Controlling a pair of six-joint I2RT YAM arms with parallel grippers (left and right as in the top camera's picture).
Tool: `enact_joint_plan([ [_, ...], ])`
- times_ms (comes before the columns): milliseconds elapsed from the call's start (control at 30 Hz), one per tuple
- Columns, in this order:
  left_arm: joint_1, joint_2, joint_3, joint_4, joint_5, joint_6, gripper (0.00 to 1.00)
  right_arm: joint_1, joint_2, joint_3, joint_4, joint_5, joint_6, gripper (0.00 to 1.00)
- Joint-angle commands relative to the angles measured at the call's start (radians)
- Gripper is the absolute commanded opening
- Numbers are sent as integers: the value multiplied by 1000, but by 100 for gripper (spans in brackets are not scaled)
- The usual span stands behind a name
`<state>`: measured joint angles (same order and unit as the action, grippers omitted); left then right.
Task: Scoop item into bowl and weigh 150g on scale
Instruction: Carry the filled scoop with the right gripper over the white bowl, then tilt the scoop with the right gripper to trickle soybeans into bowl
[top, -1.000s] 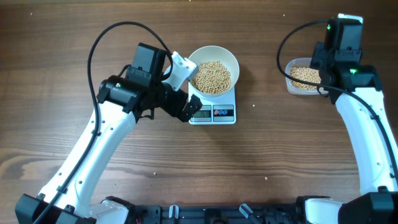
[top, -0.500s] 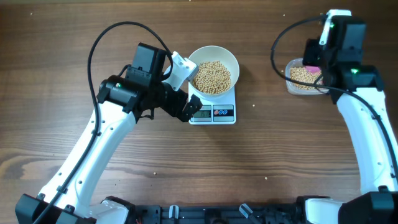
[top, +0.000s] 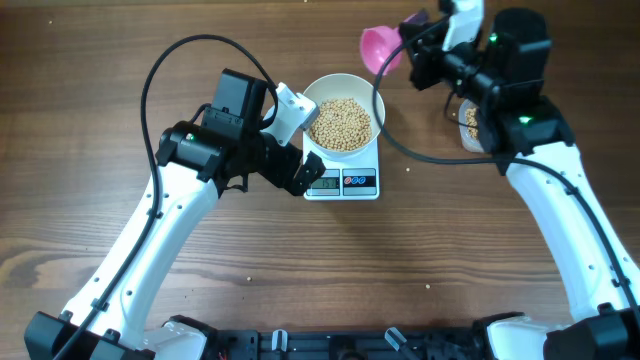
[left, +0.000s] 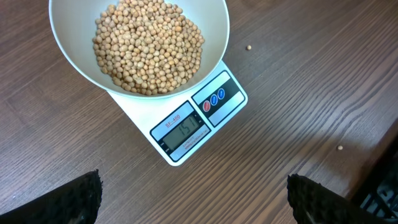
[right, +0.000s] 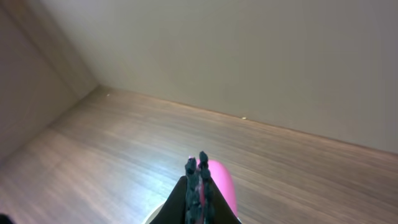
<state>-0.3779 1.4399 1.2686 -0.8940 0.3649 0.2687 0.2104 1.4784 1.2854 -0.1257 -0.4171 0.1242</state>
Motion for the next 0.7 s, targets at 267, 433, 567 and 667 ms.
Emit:
enact_joint_plan([
  [267,-1,-4,11,2,9,16,100,126,106,12,-134,35,-544,4],
  [433,-1,-4,11,2,9,16,100,127,246,12,-56,31,-573,4],
  [567,-1,-4,11,2,9,16,100,127,300,12,10,31,-582,5],
  [667,-1,-4,11,2,9,16,100,130,317,12,10,24,-603,4],
])
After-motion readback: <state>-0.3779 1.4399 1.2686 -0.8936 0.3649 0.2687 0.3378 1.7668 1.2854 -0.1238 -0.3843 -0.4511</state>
